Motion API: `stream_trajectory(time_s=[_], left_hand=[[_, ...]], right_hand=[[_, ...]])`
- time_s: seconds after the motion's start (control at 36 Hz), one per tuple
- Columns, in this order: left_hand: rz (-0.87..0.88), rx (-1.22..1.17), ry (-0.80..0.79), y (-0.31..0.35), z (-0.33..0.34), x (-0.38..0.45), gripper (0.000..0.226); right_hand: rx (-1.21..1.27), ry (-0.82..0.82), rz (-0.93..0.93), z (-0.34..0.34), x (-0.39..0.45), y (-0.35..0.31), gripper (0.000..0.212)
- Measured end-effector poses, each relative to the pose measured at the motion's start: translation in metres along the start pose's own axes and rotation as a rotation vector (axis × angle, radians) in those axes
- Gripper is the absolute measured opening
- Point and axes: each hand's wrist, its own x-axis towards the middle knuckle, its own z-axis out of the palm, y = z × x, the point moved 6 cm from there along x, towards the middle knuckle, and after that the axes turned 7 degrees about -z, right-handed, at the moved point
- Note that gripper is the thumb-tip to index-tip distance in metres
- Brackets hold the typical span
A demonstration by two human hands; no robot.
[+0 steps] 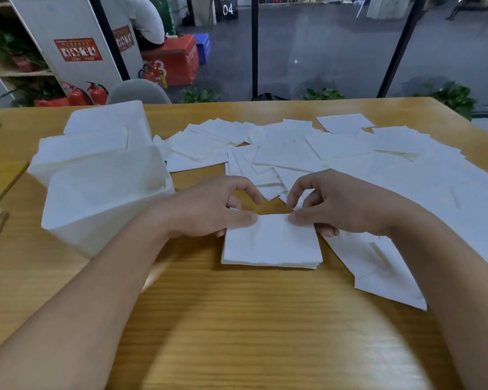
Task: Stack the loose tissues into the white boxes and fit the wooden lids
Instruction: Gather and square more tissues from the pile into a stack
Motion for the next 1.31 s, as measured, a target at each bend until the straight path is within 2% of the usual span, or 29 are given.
stream_trajectory(time_s=[0.22, 0.39, 0.44, 0.56, 0.61, 0.69, 0.75, 0.81, 1.0, 1.22, 1.31], left_hand=[[-0.033, 0.090, 0.084, -0.009, 0.000, 0.007, 0.024], [0.007, 0.138, 0.126, -0.007, -0.001, 0.008, 0.015], [0.008, 0.143, 0.220, -0.007, -0.005, 0.009, 0.016], [0.064, 0.171, 0.519, -0.002, -0.008, 0.012, 0.013], [0.076, 0.216, 0.570, 0.001, -0.006, 0.015, 0.007], [0.078, 0.260, 0.620, 0.001, -0.010, 0.026, 0.020], [0.078, 0.288, 0.662, 0.004, -0.014, 0.033, 0.016], [0.070, 0.314, 0.669, 0.005, -0.015, 0.039, 0.009], [0.060, 0.414, 0.678, 0.005, -0.016, 0.042, 0.022], [0.053, 0.550, 0.678, 0.006, -0.011, 0.046, 0.025], [0.086, 0.575, 0.646, 0.007, -0.010, 0.047, 0.025]], right_hand=[[-0.121, 0.024, 0.031, 0.003, 0.005, 0.003, 0.020], [-0.259, 0.051, 0.031, -0.001, 0.008, 0.006, 0.023], [-0.298, 0.071, 0.035, -0.006, 0.007, 0.008, 0.027], [-0.357, 0.217, -0.036, -0.013, 0.009, 0.007, 0.030], [-0.345, 0.251, -0.060, -0.009, 0.011, 0.006, 0.027], [-0.369, 0.226, -0.078, 0.003, 0.015, 0.005, 0.023], [-0.386, 0.223, -0.087, 0.006, 0.016, 0.005, 0.024], [-0.363, 0.227, -0.083, 0.005, 0.016, 0.006, 0.025], [-0.373, 0.220, -0.081, 0.007, 0.017, 0.009, 0.024], [-0.377, 0.223, -0.099, 0.006, 0.015, 0.007, 0.024], [-0.362, 0.241, -0.112, 0.006, 0.016, 0.006, 0.016]])
